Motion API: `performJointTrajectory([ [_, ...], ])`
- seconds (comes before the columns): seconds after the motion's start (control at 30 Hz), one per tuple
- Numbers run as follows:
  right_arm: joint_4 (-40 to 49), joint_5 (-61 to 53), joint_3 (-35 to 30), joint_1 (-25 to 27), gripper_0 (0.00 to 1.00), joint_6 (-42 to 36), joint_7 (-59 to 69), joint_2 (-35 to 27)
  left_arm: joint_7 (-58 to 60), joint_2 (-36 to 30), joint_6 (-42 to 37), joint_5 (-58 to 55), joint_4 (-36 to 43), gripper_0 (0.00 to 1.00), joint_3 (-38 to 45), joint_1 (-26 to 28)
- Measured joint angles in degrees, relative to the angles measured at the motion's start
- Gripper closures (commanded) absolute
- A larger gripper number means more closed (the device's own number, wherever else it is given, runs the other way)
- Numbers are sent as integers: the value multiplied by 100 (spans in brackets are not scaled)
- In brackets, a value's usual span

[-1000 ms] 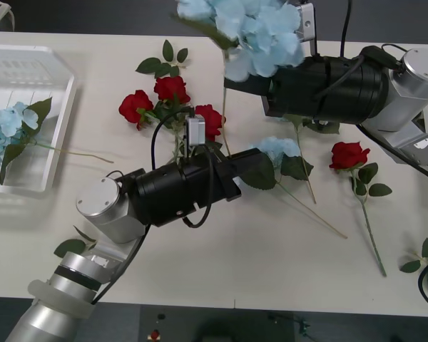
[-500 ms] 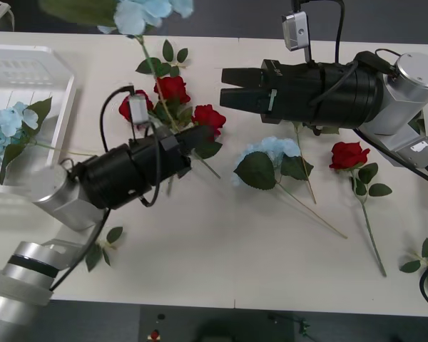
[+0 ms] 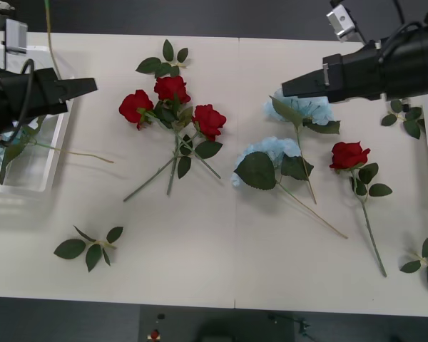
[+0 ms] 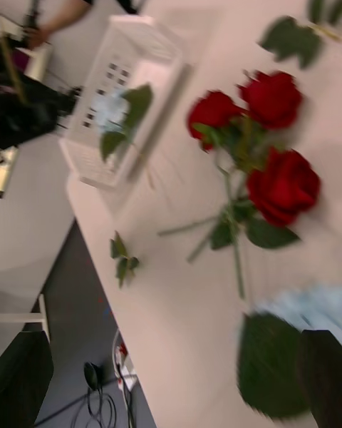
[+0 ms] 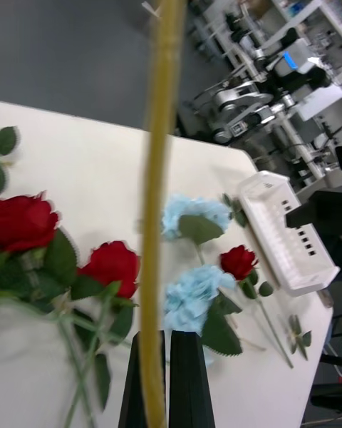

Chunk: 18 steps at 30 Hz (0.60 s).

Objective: Put the red flowers into the right box and the blue flowers into the left box

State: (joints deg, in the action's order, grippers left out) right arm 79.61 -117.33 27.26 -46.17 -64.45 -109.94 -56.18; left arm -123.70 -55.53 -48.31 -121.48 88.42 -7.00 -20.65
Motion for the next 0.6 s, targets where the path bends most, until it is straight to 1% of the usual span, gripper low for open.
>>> performJointTrajectory([
  [0.07, 8, 443, 120, -112, 0, -140, 713, -328, -11, -331, -156, 114, -120, 99, 113, 20],
  [0.13, 65, 816, 432, -211, 0, -150, 1350, -655, -11, -477, -505, 392, -401, 99, 416, 48],
  [0.23, 318, 1366, 1215, -337, 0, 58, 2166, -1156, -11, -456, -1059, 1151, -908, 99, 1225, 135],
  [0.33, 608, 1743, 2102, -393, 0, 387, 2810, -1534, -11, -385, -1443, 2003, -1257, 98, 2166, 261],
  [0.43, 837, 2053, 2804, -388, 0, 943, 3666, -1725, -11, -374, -1576, 2754, -1424, 97, 2808, 376],
  [0.53, 997, 2363, 3294, -385, 0, 1522, 4575, -1801, -11, -375, -1590, 3234, -1469, 97, 3090, 490],
  [0.6, 1022, 2566, 3503, -384, 0, 1779, 4755, -1801, -11, -375, -1590, 3476, -1469, 97, 3171, 583],
])
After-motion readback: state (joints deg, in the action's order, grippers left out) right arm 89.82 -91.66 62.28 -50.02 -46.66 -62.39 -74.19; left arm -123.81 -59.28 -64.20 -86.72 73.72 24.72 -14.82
